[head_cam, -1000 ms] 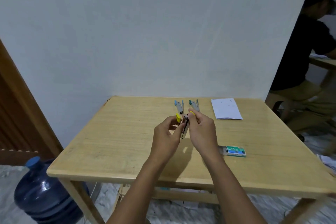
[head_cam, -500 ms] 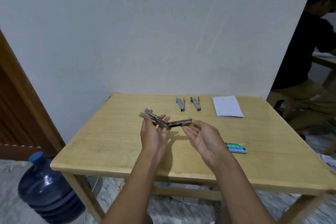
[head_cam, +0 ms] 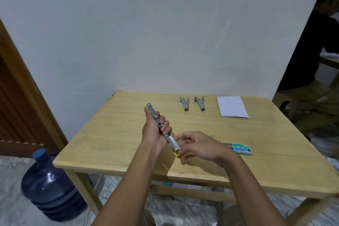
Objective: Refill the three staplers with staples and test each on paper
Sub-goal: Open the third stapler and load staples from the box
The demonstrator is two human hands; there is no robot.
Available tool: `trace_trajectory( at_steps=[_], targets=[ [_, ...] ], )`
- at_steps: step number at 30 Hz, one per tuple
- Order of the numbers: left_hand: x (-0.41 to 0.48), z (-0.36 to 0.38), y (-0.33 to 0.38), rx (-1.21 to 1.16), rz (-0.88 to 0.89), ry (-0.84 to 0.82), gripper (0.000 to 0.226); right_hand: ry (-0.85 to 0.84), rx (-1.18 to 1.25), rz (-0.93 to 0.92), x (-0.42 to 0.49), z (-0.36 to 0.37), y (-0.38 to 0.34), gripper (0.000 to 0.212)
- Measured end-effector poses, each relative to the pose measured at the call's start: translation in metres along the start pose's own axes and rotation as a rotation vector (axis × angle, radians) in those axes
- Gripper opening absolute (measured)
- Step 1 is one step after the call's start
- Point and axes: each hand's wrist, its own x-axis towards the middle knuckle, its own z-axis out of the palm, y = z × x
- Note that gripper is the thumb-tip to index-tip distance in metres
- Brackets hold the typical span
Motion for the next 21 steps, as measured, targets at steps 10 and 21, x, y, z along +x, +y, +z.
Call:
trace_trajectory(
  at_steps=[10, 21],
  targets=[
    [-0.031, 0.003, -0.011, 0.342, -0.095, -0.236, 0.056, 0.52, -0.446, -0.498, 0.002, 0.004, -0.029, 0.039],
    [-0.037, 0.012, -0.014, 0.373, -0.095, -0.146, 0.059, 0.605, -0.473, -0.527, 0.006, 0.007, -0.019, 0.022]
  ],
)
